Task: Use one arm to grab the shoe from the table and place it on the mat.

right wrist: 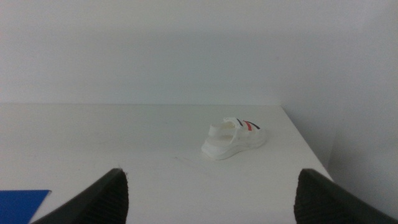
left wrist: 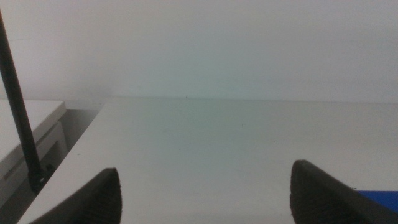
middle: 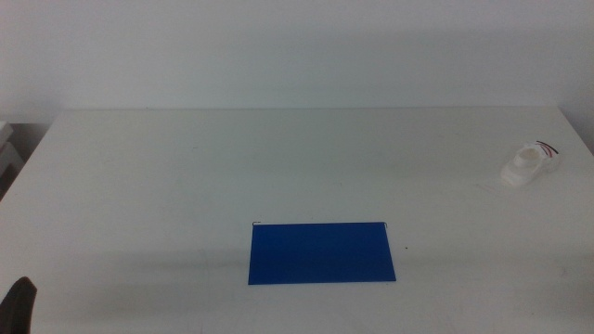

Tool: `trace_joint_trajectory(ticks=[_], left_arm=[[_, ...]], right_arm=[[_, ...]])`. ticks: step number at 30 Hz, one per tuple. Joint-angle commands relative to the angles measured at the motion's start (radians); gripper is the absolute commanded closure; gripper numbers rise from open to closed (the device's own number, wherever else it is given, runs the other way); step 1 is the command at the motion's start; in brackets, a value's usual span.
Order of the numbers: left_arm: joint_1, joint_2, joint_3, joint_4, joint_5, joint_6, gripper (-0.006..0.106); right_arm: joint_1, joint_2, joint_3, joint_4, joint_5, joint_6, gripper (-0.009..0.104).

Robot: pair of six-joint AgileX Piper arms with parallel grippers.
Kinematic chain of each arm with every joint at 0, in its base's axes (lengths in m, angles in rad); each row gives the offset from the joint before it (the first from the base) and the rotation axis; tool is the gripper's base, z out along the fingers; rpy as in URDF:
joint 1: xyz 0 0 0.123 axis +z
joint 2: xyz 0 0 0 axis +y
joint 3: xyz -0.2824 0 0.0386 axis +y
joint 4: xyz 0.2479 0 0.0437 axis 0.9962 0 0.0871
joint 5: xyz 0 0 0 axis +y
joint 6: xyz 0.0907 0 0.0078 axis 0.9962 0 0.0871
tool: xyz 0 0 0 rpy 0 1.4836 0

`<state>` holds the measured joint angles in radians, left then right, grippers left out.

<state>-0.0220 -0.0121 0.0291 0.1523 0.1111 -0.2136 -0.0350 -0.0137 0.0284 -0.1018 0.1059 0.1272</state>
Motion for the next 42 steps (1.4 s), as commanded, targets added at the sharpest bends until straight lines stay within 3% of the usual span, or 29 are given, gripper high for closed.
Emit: trace_joint_trajectory(ticks=[1,9,10,18,22,29,42], left_arm=[[-0.003,-0.014,0.008,0.000,-0.079,-0.006,0.008],[-0.003,-0.014,0.008,0.000,-0.079,-0.005,0.008],[-0.003,-0.014,0.008,0.000,-0.079,-0.005,0.008],[-0.003,-0.014,0.008,0.000,-0.079,-0.005,0.008],[-0.003,-0.014,0.008,0.000,-0.079,-0.006,0.008],[-0.003,-0.014,0.008,0.000,-0.079,-0.006,0.008],[-0.003,-0.014,0.008,0.000,-0.079,-0.006,0.008]], right_arm=[[-0.008,-0.023,-0.002,0.021,-0.075,-0.009,0.017],[-0.008,0.129,-0.255,0.049,0.208,-0.009,0.017],[-0.008,0.293,-0.414,0.049,0.309,-0.009,0.017],[-0.008,0.635,-0.694,0.063,0.373,-0.009,0.017],[-0.008,0.812,-0.836,0.035,0.371,-0.001,0.017],[-0.008,1.109,-1.139,0.034,0.454,0.182,0.017],[-0.008,1.682,-1.703,-0.001,0.791,0.451,0.017]])
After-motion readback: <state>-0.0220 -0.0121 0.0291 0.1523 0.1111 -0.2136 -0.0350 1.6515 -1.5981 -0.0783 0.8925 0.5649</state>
